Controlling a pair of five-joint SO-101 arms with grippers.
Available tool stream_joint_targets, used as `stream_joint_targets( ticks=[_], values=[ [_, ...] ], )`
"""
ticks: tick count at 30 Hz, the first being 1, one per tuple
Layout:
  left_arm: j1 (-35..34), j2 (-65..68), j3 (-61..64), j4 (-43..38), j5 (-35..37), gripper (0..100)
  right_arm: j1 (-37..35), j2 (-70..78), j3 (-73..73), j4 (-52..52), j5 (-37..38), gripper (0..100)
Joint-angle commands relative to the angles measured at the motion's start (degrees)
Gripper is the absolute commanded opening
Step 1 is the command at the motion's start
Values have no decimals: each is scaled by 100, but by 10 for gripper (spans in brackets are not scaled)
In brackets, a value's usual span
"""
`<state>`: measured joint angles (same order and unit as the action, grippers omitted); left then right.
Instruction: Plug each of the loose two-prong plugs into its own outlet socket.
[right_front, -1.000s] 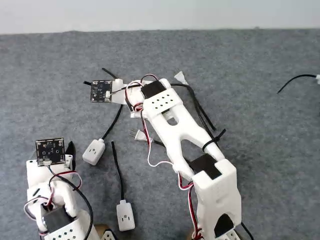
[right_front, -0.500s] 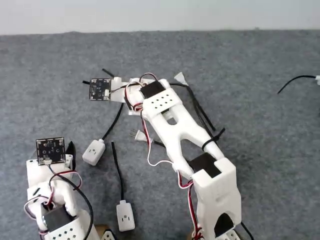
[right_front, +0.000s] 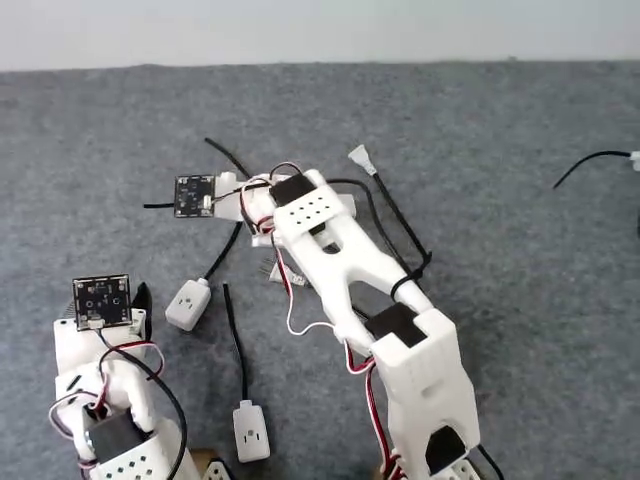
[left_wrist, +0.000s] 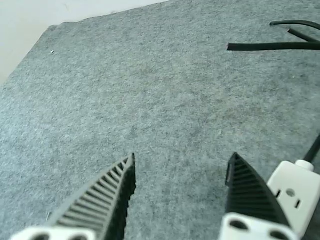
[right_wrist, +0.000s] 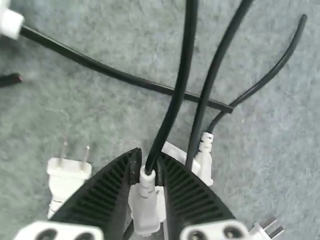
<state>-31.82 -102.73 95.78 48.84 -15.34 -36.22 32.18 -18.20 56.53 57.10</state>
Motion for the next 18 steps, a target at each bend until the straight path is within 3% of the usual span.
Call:
stream_joint_targets(
  ticks=[1,18],
  values=[
    [-9,-9,-48,-132,-53,281,-171,-75,-35,13,-290,9],
    [-9,-9,-31,-158,-53,281,57,-945,-167,57,-774,9]
  ],
)
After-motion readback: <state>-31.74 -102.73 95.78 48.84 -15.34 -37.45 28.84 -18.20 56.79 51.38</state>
